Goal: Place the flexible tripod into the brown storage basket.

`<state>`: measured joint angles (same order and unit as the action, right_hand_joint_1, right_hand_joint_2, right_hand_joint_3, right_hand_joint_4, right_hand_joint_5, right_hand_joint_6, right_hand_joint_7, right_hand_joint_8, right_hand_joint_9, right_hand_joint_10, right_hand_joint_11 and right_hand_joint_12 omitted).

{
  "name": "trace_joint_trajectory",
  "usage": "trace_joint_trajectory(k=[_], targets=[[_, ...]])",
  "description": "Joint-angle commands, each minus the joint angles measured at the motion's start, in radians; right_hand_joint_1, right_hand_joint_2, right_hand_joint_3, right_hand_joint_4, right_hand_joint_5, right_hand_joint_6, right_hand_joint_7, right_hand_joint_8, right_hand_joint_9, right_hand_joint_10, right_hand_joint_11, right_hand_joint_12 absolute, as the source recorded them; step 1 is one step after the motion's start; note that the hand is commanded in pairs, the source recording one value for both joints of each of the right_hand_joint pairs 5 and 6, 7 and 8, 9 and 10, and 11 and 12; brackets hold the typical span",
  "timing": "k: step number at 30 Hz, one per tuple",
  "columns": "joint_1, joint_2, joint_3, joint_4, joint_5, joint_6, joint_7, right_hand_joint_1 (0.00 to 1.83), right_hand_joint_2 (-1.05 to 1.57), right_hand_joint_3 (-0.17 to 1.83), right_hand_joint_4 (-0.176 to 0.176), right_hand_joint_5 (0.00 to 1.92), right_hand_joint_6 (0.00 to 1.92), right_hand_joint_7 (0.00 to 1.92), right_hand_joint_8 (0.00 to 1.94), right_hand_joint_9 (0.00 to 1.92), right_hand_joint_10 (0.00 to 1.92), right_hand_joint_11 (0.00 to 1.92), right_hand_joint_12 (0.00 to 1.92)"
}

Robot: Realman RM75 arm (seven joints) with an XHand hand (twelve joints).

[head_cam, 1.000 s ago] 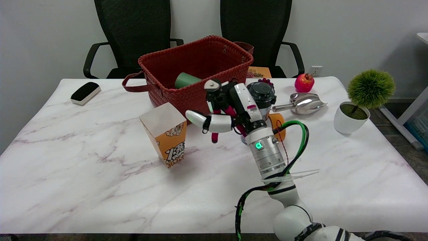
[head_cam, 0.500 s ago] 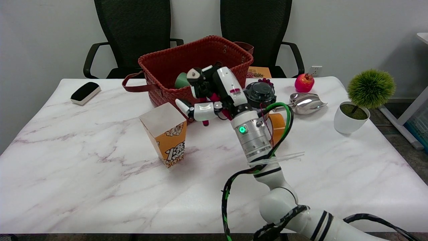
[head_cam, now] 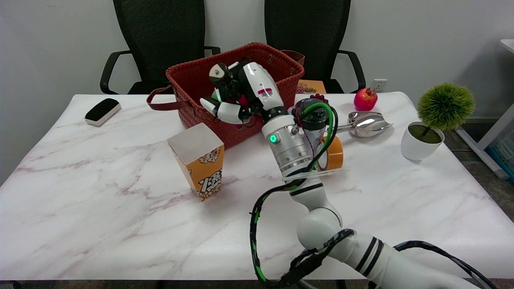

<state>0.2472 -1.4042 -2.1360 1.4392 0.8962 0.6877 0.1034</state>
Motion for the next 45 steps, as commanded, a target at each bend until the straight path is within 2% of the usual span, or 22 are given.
trace_joint_trajectory(k=[1, 9, 20, 29, 39, 45], targets=[[0.172, -0.047, -0.003, -0.091, 0.058, -0.047, -0.117, 1.28, 0.92, 0.34, 0.0, 1.49, 1.49, 1.84, 1.84, 1.68, 1.68, 1.92, 1.92], [0.335, -0.068, -0.004, -0.182, 0.077, -0.127, -0.133, 1.29, 0.91, 0.34, 0.0, 1.48, 1.48, 1.83, 1.83, 1.66, 1.66, 1.92, 1.92], [0.536, -0.165, 0.002, -0.338, 0.077, -0.248, -0.25, 1.29, 0.92, 0.34, 0.0, 1.48, 1.48, 1.82, 1.82, 1.65, 1.65, 1.92, 1.92], [0.746, -0.246, 0.015, -0.6, 0.079, -0.281, -0.289, 1.29, 0.9, 0.34, 0.0, 1.48, 1.48, 1.81, 1.81, 1.65, 1.65, 1.92, 1.92], [0.928, -0.333, 0.048, -0.946, 0.079, -0.285, -0.501, 1.29, 0.9, 0.35, 0.0, 1.48, 1.48, 1.81, 1.81, 1.65, 1.65, 1.92, 1.92], [0.943, -0.334, 0.132, -1.021, 0.08, -0.304, -0.641, 1.29, 0.9, 0.34, 0.0, 1.48, 1.48, 1.81, 1.81, 1.65, 1.65, 1.92, 1.92]])
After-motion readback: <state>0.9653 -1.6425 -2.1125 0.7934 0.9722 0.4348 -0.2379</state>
